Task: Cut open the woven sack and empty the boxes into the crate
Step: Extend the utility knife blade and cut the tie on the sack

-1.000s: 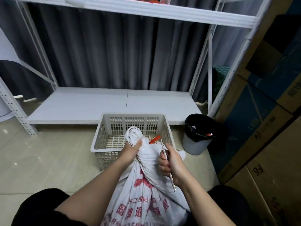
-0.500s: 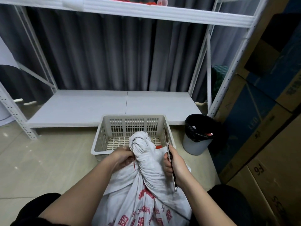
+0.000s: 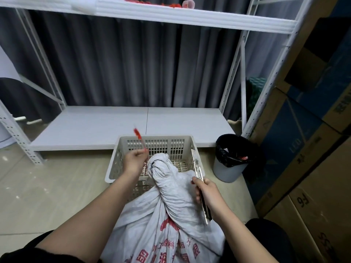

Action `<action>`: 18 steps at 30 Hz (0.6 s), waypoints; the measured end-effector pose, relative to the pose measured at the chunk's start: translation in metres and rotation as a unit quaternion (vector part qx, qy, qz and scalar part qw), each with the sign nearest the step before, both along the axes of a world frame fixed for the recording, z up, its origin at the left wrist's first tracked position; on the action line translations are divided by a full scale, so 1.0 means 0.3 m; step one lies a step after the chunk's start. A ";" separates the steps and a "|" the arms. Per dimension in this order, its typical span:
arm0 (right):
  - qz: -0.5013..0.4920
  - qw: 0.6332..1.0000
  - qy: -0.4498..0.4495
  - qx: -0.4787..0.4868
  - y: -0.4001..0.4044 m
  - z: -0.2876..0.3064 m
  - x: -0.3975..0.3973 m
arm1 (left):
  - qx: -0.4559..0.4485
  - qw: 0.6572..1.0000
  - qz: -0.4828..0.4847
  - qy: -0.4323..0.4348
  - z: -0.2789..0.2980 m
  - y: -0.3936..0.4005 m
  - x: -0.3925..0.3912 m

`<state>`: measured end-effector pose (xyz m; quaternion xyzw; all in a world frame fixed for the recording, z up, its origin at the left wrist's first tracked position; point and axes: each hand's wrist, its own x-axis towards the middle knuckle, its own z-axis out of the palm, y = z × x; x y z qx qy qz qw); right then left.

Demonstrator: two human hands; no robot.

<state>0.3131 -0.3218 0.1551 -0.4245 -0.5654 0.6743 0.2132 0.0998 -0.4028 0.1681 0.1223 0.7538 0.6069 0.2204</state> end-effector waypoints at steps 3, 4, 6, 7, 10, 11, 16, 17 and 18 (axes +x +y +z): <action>-0.044 0.997 0.030 0.057 0.039 0.033 0.003 | -0.043 0.980 -0.082 0.177 0.121 0.053 0.043; -0.068 0.994 0.043 0.075 0.064 0.048 0.005 | -0.072 0.964 -0.118 0.226 0.153 0.074 0.067; -0.112 0.985 0.068 0.114 0.123 0.085 0.013 | -0.129 0.925 -0.191 0.301 0.203 0.111 0.118; -0.131 0.977 0.074 0.148 0.159 0.104 0.022 | -0.158 0.904 -0.221 0.331 0.223 0.132 0.146; -0.134 0.953 0.061 0.264 0.269 0.153 0.055 | -0.207 0.847 -0.295 0.392 0.244 0.205 0.205; -0.116 0.946 0.035 0.300 0.306 0.160 0.064 | -0.219 0.829 -0.318 0.404 0.246 0.228 0.218; -0.047 0.935 -0.090 0.341 0.476 0.134 0.112 | -0.253 0.766 -0.397 0.439 0.243 0.359 0.281; -0.046 0.939 -0.099 0.325 0.502 0.124 0.125 | -0.250 0.765 -0.398 0.440 0.236 0.387 0.286; -0.046 0.946 -0.099 0.306 0.528 0.111 0.139 | -0.245 0.768 -0.398 0.437 0.225 0.416 0.289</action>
